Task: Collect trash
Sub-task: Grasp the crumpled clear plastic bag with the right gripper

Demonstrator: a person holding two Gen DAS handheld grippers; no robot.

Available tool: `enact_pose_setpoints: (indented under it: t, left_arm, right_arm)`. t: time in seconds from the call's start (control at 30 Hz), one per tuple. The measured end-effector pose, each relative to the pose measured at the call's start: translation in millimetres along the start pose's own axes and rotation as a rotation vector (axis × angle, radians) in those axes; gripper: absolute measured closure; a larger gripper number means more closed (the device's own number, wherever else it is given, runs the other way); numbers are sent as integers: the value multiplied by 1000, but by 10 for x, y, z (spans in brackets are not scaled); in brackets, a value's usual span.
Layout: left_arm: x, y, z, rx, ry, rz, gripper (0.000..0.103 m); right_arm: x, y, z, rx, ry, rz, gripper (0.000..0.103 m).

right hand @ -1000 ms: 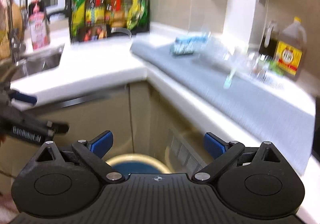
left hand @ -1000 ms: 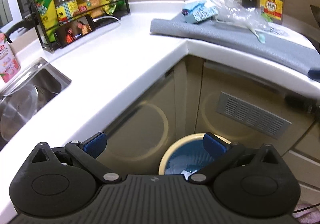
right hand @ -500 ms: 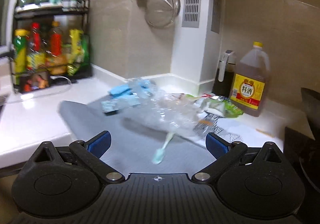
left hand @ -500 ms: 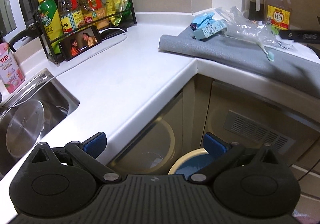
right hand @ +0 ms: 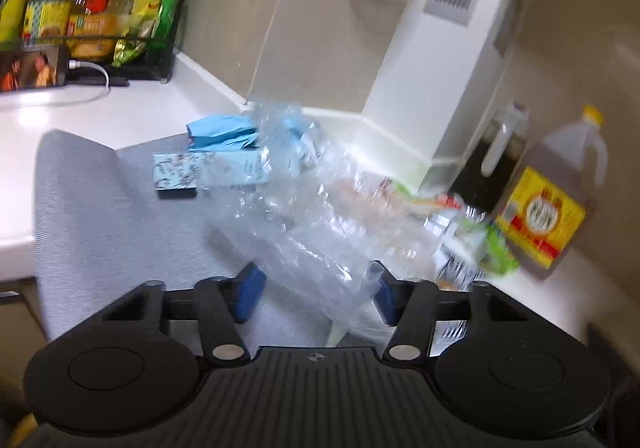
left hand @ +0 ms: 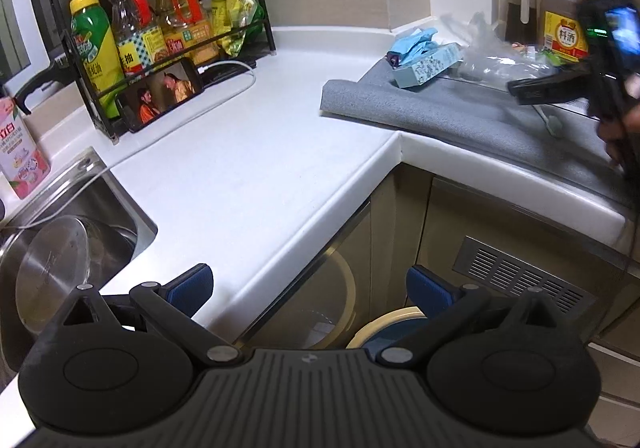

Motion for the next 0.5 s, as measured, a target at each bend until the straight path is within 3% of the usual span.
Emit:
enact_pose_setpoints:
  t: [0.13, 0.27, 0.4, 0.5]
  left_arm:
    - [70, 19, 50, 11, -15, -15, 0]
    - [44, 98, 151, 32, -31, 9, 0]
    - [-16, 324, 277, 45, -70, 63, 0]
    - [-111, 648, 477, 85, -145, 152, 0]
  right_arm:
    - [-411, -137, -18, -27, 42, 78, 66]
    - [-820, -273, 97, -40, 24, 143, 68]
    - [-1077, -458, 250, -57, -14, 147, 68]
    - [-1119, -629, 285, -94, -14, 112, 68]
Point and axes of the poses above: each gripper's, at about its wrist camera, not at the fingertips, and x roughly the way its jaws point, z to its right, y to its top, the point moved 3 cm from there along x, roughly the way its jaws point, and after that the axes turned 4 degrees about -y, right-handed, at the moved point
